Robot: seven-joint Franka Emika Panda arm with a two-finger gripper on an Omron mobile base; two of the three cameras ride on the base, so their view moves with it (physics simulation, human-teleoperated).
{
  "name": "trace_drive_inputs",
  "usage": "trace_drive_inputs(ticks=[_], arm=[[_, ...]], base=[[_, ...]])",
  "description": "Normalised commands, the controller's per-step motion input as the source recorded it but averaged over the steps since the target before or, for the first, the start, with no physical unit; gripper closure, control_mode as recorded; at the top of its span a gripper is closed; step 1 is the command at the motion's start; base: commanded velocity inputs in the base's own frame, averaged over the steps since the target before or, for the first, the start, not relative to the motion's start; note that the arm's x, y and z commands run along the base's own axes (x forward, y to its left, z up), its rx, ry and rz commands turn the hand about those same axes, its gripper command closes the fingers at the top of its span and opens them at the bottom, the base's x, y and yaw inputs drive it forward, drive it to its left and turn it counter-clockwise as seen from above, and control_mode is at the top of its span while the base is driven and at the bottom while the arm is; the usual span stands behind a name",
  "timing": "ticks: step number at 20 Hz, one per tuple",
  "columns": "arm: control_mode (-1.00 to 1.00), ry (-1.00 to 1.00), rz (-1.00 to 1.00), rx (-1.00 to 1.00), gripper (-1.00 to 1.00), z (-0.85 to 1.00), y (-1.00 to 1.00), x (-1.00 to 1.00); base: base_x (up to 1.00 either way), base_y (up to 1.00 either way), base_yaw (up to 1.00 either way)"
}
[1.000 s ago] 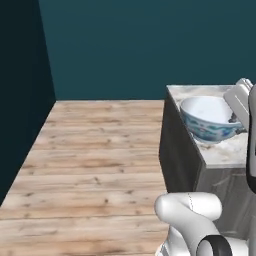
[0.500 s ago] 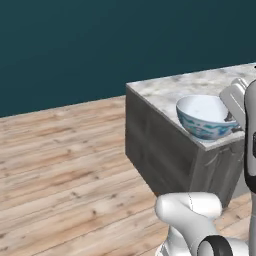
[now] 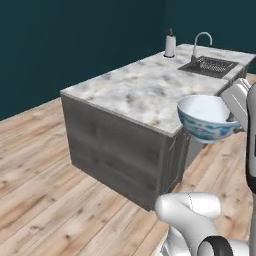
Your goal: Pick up the bowls from the cabinet and place each bowl in front of a stool on the dining counter.
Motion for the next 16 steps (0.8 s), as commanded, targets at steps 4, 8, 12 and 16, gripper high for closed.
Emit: trace_drive_inputs(ticks=[4, 8, 12, 16], arm=[[1.00, 0.00, 0.00, 0.00, 1.00, 0.00, 0.00, 0.00], [1.00, 0.00, 0.00, 0.00, 1.00, 0.00, 0.00, 0.00], [1.00, 0.00, 0.00, 0.00, 1.00, 0.00, 0.00, 0.00], [1.00, 0.00, 0.00, 0.00, 1.00, 0.00, 0.00, 0.00]], base=[[0.23, 1.00, -0.57], [0.29, 1.00, -0.52], [0.45, 1.00, -0.49], [0.59, 1.00, -0.45]])
